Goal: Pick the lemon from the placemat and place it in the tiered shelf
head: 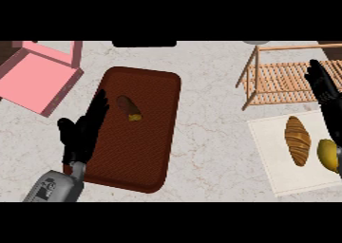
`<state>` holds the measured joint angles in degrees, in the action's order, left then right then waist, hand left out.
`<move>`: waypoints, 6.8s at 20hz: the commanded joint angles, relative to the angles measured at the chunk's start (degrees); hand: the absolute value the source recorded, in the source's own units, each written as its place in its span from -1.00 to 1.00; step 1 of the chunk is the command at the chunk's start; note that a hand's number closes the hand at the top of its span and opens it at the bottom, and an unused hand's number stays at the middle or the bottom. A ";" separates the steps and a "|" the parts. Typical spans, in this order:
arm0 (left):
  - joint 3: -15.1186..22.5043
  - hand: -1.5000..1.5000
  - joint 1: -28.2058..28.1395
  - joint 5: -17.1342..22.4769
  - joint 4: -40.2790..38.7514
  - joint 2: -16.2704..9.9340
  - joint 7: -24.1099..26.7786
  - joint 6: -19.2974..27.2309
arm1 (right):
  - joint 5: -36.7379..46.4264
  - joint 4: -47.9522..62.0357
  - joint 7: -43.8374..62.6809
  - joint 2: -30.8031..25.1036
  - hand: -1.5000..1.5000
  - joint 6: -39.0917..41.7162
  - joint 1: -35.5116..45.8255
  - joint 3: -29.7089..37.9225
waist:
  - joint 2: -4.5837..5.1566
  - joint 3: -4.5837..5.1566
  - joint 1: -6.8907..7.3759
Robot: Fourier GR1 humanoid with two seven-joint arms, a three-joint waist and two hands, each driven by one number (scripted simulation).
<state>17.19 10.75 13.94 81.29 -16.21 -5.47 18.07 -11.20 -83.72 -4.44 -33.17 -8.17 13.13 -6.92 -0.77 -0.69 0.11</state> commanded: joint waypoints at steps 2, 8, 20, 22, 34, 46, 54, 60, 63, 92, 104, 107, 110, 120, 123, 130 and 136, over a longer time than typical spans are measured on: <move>-3.08 0.00 -0.75 -2.38 0.90 -0.66 3.12 1.76 | -6.93 5.01 -6.75 -1.29 1.00 10.71 -1.15 5.69 | 0.83 0.65 0.06; -8.55 0.00 -2.81 -0.14 8.11 -5.65 2.69 2.21 | -16.89 18.05 -4.26 -4.18 -1.00 11.80 -3.01 17.66 | 0.95 0.49 0.93; -9.02 0.00 -3.74 -1.13 10.29 -5.00 0.76 2.80 | -12.97 18.73 -15.67 -23.55 -1.00 50.21 -7.30 17.14 | 0.73 0.67 -0.54; -8.10 0.00 -2.56 -2.48 11.22 -4.81 -1.39 4.14 | -10.12 14.08 -14.29 -25.92 -1.00 49.91 -7.69 15.76 | 0.53 0.73 -1.05; -9.41 0.00 -4.91 -2.64 11.14 -4.75 0.66 2.47 | 14.57 -6.68 2.06 -30.85 -1.00 33.78 -10.30 8.70 | 0.65 0.77 -0.67; -11.15 0.00 -5.27 -3.38 11.06 -3.39 1.36 0.36 | 37.74 -6.33 12.68 -23.19 -1.00 26.99 -10.85 -1.60 | 0.98 0.69 0.50; -13.90 0.00 -6.24 -4.00 12.53 -2.31 -0.69 -2.54 | 44.09 2.06 6.58 -17.01 -1.00 26.77 -10.27 1.84 | 0.83 0.68 0.11; -13.01 0.00 -4.09 -8.70 14.79 0.46 -4.96 -0.96 | 48.61 4.55 4.07 -13.15 -1.00 28.57 -8.36 3.80 | 0.78 0.69 -0.01; -12.11 0.00 -8.16 -10.07 14.05 3.03 0.47 -1.74 | 51.06 2.68 6.10 -10.71 -1.00 28.89 -9.26 3.64 | 0.77 0.70 -0.02; -16.71 0.00 -8.10 -14.97 15.71 7.88 -2.40 -6.19 | 70.21 31.03 -16.27 -1.97 1.00 11.38 -2.49 7.15 | 0.81 0.67 0.08; -22.24 0.00 -5.63 -11.87 12.86 4.42 -3.73 -9.69 | 67.19 8.07 -0.91 9.10 1.00 18.62 -11.19 6.37 | 0.39 0.85 -1.41; -20.98 0.00 -7.63 -12.73 14.29 5.79 -2.70 -9.04 | 64.23 -0.39 2.64 12.73 1.00 22.64 -13.96 5.57 | 0.33 0.83 -1.33; -21.16 0.00 -8.01 -12.94 17.13 5.19 -4.95 -8.72 | 61.30 -11.97 8.01 15.29 1.00 27.65 -16.31 4.94 | 0.21 0.82 -1.17; -21.32 0.00 -8.50 -13.40 16.97 5.87 -3.63 -8.28 | 42.64 -39.55 25.60 20.96 1.00 31.82 -13.05 22.28 | 0.25 0.81 -1.64; -21.66 0.00 -8.61 -11.82 17.14 5.49 -3.53 -10.20 | 40.21 -46.28 35.08 19.71 1.00 35.25 -9.90 25.15 | 0.46 0.79 -0.73; -22.12 0.00 -2.67 -12.83 17.02 5.17 -8.83 -9.45 | 34.87 -38.77 39.88 10.54 1.00 37.47 0.86 34.39 | 0.78 0.70 -0.15; -21.42 0.00 -4.38 -13.87 15.62 6.83 -5.83 -10.02 | 37.57 -27.37 34.08 7.87 1.00 31.93 5.20 35.03 | 0.83 0.70 0.12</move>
<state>-3.52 4.11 0.00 97.95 -9.23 -10.39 8.32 25.11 -117.64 31.21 -23.28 26.56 14.15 27.83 -0.03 0.02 0.07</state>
